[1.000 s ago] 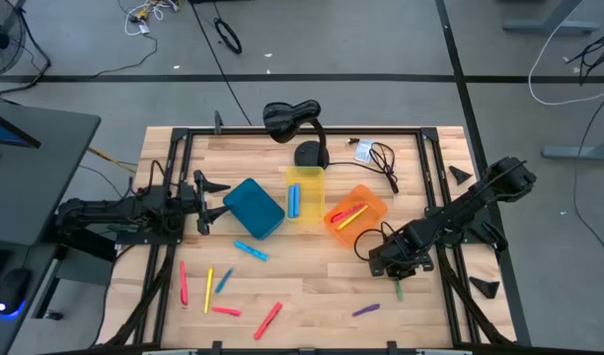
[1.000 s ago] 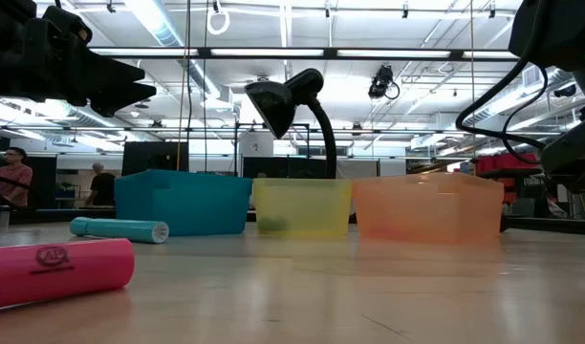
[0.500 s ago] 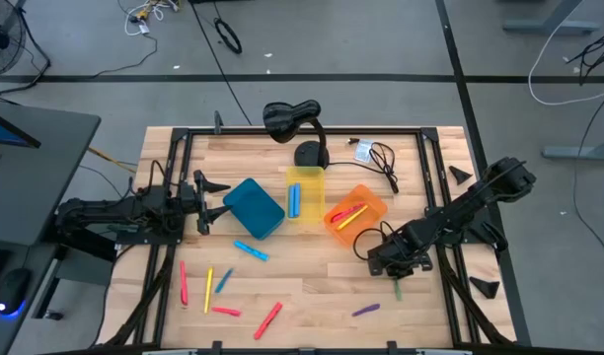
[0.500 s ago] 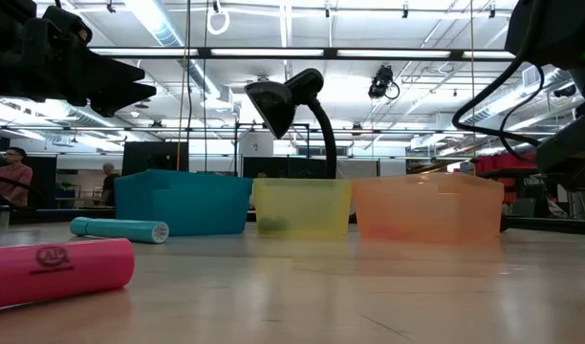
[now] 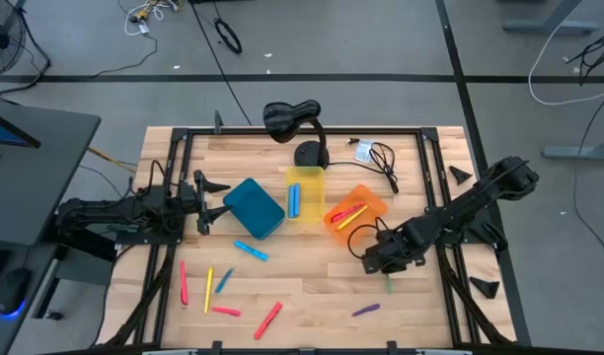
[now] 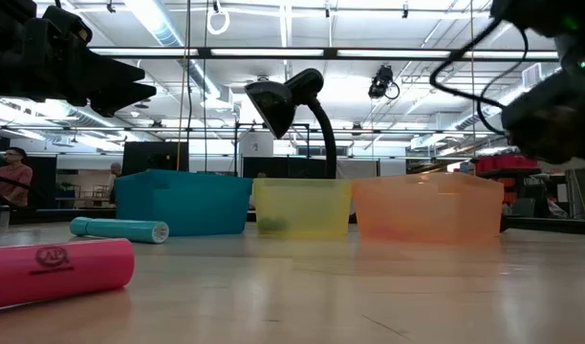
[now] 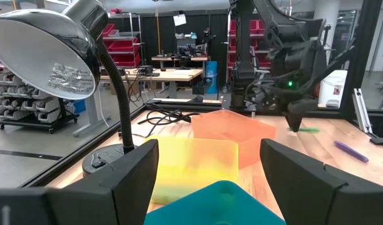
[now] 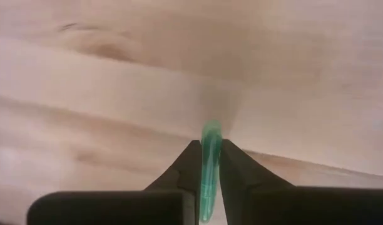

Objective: Pick & Place Markers
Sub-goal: Put the green transparent pen into the blue bin

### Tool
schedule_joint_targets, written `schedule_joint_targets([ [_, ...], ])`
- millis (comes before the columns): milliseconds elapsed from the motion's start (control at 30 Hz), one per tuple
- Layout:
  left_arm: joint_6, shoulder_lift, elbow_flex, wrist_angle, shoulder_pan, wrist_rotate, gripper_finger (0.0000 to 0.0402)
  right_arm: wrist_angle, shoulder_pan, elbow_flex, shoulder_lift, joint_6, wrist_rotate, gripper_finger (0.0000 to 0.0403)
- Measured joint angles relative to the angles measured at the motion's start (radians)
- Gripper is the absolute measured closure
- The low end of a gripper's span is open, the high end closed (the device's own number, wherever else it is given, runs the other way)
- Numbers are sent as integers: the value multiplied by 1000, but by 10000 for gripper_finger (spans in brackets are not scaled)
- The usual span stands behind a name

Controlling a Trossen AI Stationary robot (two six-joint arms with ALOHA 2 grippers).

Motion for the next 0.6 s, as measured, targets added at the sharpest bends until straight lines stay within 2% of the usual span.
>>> schedule_joint_targets([
  [433,0,0,0,1,0,0,115,-6,-1,105,-14,-287,-12,367],
  [600,0,0,0,1,0,0,115,-4,-1,175,-14,-371,46,367],
])
